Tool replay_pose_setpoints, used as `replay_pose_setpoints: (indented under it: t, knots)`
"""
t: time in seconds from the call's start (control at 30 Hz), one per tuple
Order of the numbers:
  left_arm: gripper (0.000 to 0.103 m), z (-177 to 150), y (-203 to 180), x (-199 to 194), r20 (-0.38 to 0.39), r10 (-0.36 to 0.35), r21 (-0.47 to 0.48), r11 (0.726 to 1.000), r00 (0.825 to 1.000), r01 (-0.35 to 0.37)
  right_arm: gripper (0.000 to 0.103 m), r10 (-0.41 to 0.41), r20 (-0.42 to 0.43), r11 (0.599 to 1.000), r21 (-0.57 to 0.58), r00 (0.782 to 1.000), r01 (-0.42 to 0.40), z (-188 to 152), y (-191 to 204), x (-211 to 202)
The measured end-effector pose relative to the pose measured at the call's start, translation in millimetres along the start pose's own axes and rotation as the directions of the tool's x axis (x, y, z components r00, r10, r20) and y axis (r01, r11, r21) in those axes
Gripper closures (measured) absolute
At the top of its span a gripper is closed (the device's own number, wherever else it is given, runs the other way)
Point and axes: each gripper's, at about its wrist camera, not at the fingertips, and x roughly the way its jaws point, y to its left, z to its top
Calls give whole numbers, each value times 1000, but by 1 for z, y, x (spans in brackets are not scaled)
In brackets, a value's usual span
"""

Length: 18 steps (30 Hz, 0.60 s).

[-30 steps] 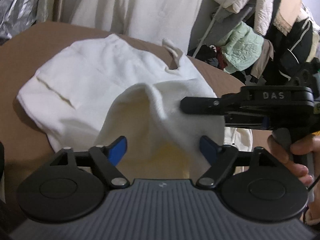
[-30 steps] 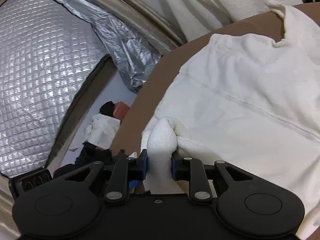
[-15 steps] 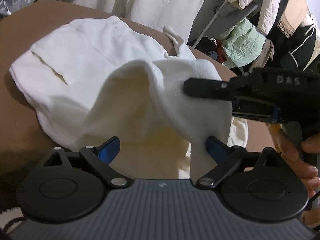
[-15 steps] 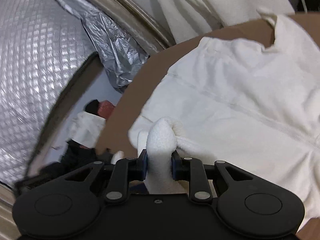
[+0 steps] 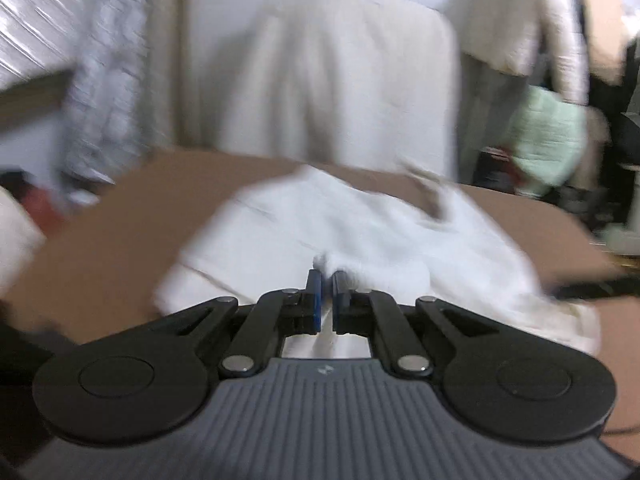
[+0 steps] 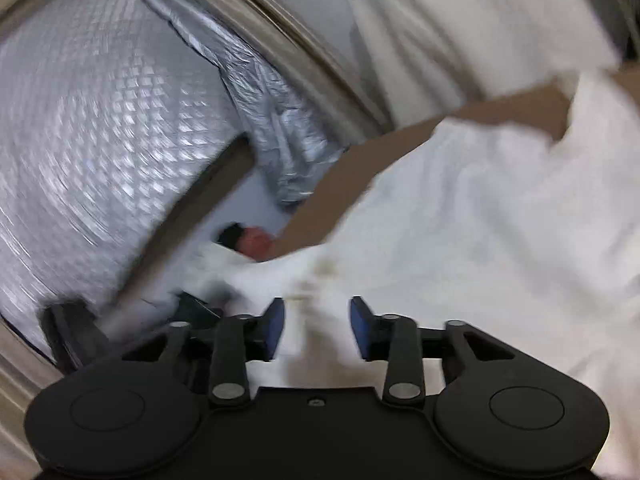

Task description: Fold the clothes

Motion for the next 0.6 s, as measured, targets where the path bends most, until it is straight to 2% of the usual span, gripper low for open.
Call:
replay_pose_setpoints:
  t: [0.07, 0.1, 0.23, 0.33, 0.4, 0.47, 0.5, 0.53, 0.57, 0.6]
  knots:
    - [99, 8, 21, -3, 19, 62, -2, 998, 998, -62, 55, -89, -11, 991, -97, 996, 87, -16, -8, -7]
    - [99, 12, 31, -5, 28, 93, -3, 996, 995, -93, 55, -104, -34, 988, -120, 994, 99, -24, -11, -6]
    - [99, 21, 57, -10, 50, 146, -28, 989, 988, -145, 51, -105, -154, 980, -186, 983, 76, -60, -20, 9]
    - [99, 25, 73, -13, 57, 163, -58, 985, 985, -160, 39, -119, -217, 958, -281, 969, 55, -82, -15, 31]
    - [99, 23, 79, -18, 50, 195, -51, 980, 979, -193, 37, -127, -275, 942, -335, 953, 29, -96, -12, 51]
    - [99, 19, 85, -17, 23, 249, -44, 968, 968, -248, 37, -181, -316, 907, -419, 931, 34, -112, -8, 71]
    - [99, 16, 89, -16, 8, 279, -48, 959, 960, -278, 48, -217, -329, 884, -466, 919, 42, -121, -6, 81]
    - [99, 12, 93, -14, -9, 309, -52, 950, 951, -309, 65, -250, -341, 860, -508, 906, 46, -130, -4, 89]
    - [99, 8, 98, -11, -28, 343, -57, 937, 939, -344, 86, -266, -355, 850, -525, 896, 44, -134, -4, 94]
    - [99, 4, 100, -9, -39, 377, -52, 924, 926, -378, 86, -252, -371, 861, -507, 894, 32, -134, -4, 93]
